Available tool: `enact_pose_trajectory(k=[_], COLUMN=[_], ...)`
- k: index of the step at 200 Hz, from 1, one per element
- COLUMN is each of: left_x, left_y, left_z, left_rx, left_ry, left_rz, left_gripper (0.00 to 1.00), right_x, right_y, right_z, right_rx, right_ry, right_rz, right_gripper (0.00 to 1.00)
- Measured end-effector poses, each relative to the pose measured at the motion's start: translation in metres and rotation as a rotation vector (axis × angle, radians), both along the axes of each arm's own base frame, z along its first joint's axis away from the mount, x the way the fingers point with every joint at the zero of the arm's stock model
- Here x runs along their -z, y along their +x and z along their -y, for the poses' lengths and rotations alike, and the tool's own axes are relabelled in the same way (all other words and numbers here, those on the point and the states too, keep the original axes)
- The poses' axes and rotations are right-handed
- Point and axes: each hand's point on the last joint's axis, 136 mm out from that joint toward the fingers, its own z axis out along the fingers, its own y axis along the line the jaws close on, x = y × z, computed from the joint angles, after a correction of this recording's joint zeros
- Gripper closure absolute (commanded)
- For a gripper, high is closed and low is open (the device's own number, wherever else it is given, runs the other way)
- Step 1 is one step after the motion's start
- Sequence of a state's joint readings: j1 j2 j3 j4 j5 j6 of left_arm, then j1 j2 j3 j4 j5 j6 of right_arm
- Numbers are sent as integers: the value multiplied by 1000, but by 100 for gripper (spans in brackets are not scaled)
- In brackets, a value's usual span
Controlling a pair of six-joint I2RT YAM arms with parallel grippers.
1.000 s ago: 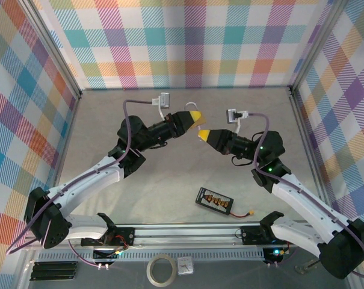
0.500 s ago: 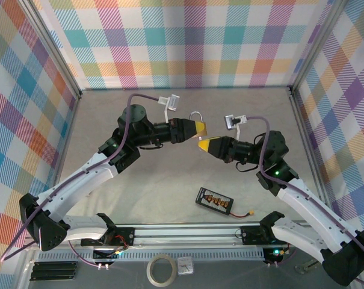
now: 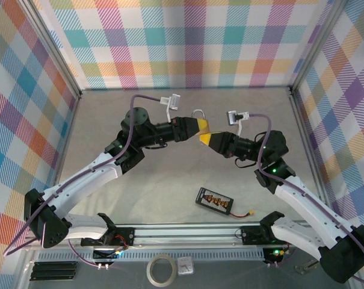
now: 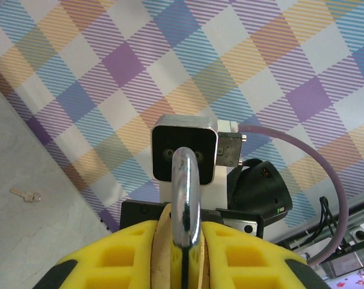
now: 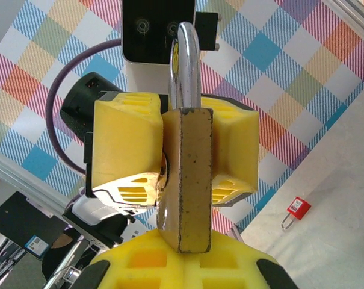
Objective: Unlock with the key
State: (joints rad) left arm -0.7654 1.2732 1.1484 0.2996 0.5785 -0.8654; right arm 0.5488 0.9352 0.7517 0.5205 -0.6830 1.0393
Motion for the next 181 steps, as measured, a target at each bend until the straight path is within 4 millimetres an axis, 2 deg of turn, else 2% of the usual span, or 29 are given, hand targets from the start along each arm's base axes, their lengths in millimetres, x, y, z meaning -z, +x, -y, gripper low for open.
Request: enact_pose_trajectory(k=[16,29,49,68,85,94,116,181], left_x=[-1,-2,4,10,22,32,51,54], left_y=[1,2,3,5,10,13,17,22], left_z=[0,-1,-3,-7,-12,-13,-17,-20], left_rx=[-9,-16,-22,-31,-43,-52,-67,-86], left_ry=[-5,-7,3,22,44,63,110,112], left_rz=[2,3,-17,-44,-80,-105,-162,-182], left_gripper=[100,100,100,100,100,100,100,100], right_x=[-1,-1,4,17,31,38,49,70], right_y=[2,3,4,9,11,12,13,14], right_z=[0,0,-2,-3,-2,-1,0,0], right_rx=[3,1,-4,10,25,34,48,51], right_ry=[4,6,-8,-39,-62,-73,-91,-112], right_rz=[6,7,-4,-50,-83,-101,-123,-165], right_gripper=[100,84,68,55,53,47,45,43])
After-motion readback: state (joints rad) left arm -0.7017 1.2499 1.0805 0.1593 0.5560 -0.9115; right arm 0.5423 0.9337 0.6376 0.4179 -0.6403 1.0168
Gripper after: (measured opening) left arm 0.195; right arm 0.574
